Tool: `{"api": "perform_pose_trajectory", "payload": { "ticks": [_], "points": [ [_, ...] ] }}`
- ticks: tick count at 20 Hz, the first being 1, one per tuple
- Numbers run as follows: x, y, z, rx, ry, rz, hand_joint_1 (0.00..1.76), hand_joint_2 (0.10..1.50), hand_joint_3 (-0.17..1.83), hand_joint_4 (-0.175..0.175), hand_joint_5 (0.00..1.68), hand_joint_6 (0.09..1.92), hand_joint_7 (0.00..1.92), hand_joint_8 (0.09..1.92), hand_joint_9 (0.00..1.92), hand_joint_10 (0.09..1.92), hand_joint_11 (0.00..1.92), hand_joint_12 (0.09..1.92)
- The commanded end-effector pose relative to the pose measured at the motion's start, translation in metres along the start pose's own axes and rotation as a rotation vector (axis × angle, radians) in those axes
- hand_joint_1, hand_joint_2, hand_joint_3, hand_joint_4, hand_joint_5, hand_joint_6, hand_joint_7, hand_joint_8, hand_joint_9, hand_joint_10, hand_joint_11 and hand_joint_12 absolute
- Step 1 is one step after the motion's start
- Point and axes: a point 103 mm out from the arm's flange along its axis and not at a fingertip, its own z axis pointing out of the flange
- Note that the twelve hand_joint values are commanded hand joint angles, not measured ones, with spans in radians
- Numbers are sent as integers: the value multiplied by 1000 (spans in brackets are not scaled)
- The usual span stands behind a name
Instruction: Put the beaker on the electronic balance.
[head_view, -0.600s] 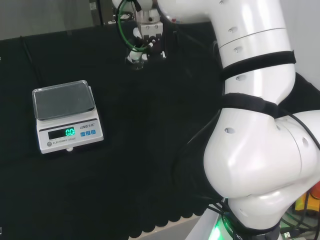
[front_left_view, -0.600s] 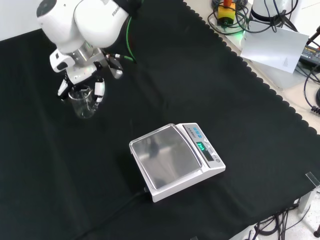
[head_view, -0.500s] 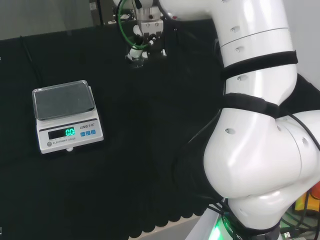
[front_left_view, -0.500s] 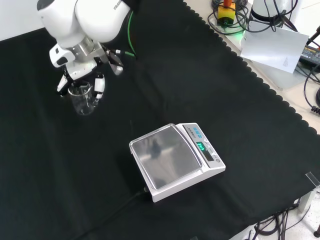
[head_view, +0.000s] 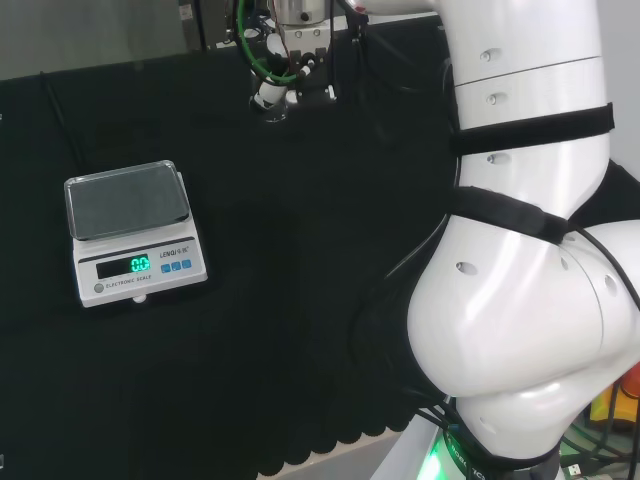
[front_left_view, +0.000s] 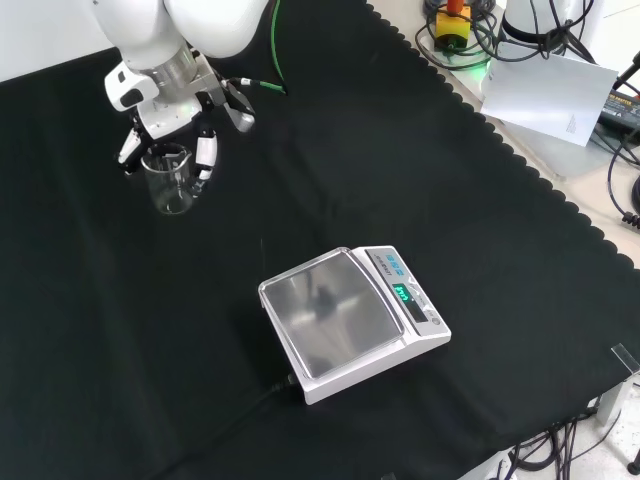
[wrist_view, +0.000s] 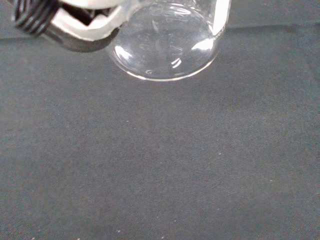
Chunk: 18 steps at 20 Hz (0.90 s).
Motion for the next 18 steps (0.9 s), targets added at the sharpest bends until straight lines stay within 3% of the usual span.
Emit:
{"api": "perform_pose_trajectory", "payload": {
  "ticks": [1, 8, 18],
  "points": [
    [39, -33, 1, 0, -17, -119, 1116, 906, 583, -175, 853, 1322, 1064, 1554, 1401, 1107, 1391, 993],
    [97, -71, 15, 36, -27, -288, 1116, 900, 593, -175, 856, 1322, 1067, 1551, 1403, 1101, 1397, 989],
    [184, -121, 26, 62, -28, -492, 1116, 893, 603, -175, 859, 1321, 1069, 1547, 1404, 1091, 1402, 979]
  ]
}}
